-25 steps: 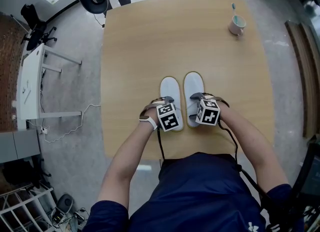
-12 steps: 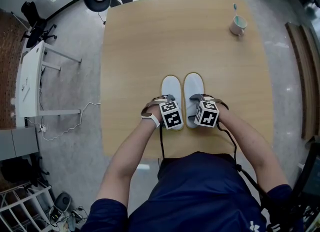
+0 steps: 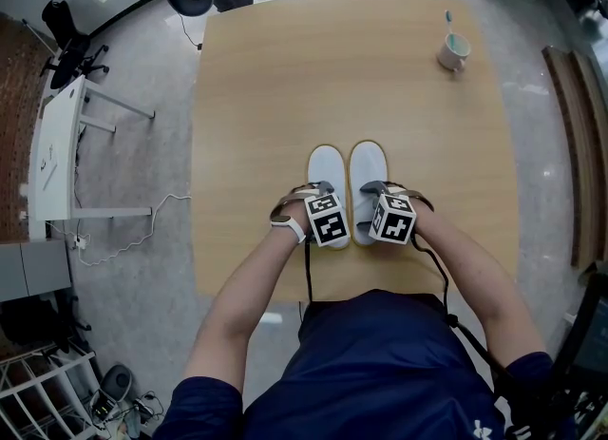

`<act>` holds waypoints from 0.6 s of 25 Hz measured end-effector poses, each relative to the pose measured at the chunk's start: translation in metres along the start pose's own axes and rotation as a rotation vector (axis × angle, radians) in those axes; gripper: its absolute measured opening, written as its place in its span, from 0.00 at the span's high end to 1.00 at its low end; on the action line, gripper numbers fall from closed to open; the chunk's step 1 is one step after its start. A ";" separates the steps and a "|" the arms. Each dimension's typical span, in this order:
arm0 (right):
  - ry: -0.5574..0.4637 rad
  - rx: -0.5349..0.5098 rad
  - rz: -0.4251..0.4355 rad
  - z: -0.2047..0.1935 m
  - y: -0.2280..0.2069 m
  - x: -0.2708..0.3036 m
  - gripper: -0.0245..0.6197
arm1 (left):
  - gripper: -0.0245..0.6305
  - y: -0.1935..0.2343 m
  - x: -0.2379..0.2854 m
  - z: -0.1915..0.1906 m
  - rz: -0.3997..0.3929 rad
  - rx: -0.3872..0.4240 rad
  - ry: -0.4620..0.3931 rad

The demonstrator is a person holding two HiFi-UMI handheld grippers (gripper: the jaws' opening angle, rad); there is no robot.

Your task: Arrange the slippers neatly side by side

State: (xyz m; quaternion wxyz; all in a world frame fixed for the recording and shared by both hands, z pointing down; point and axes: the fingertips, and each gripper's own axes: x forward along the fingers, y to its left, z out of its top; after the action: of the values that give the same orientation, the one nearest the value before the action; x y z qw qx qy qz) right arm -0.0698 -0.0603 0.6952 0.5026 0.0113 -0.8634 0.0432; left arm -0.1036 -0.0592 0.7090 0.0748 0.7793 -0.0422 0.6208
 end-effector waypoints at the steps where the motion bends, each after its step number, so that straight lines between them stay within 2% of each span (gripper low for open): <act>1: 0.000 -0.001 0.000 0.000 0.000 0.000 0.38 | 0.40 0.000 0.000 0.000 0.000 0.000 0.001; 11: 0.033 0.005 -0.018 -0.007 -0.004 0.008 0.38 | 0.40 0.005 0.011 0.001 0.035 0.007 0.058; 13: 0.007 -0.021 -0.040 -0.005 -0.005 0.006 0.39 | 0.41 0.005 0.011 0.003 0.050 0.007 0.043; 15: -0.092 -0.012 -0.087 0.008 -0.006 -0.009 0.51 | 0.42 0.004 0.001 0.006 0.057 -0.025 -0.020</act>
State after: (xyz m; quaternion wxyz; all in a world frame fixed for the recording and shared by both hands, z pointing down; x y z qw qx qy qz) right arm -0.0722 -0.0675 0.6836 0.4639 0.0478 -0.8845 0.0158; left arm -0.0984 -0.0641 0.7088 0.0663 0.7829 -0.0729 0.6142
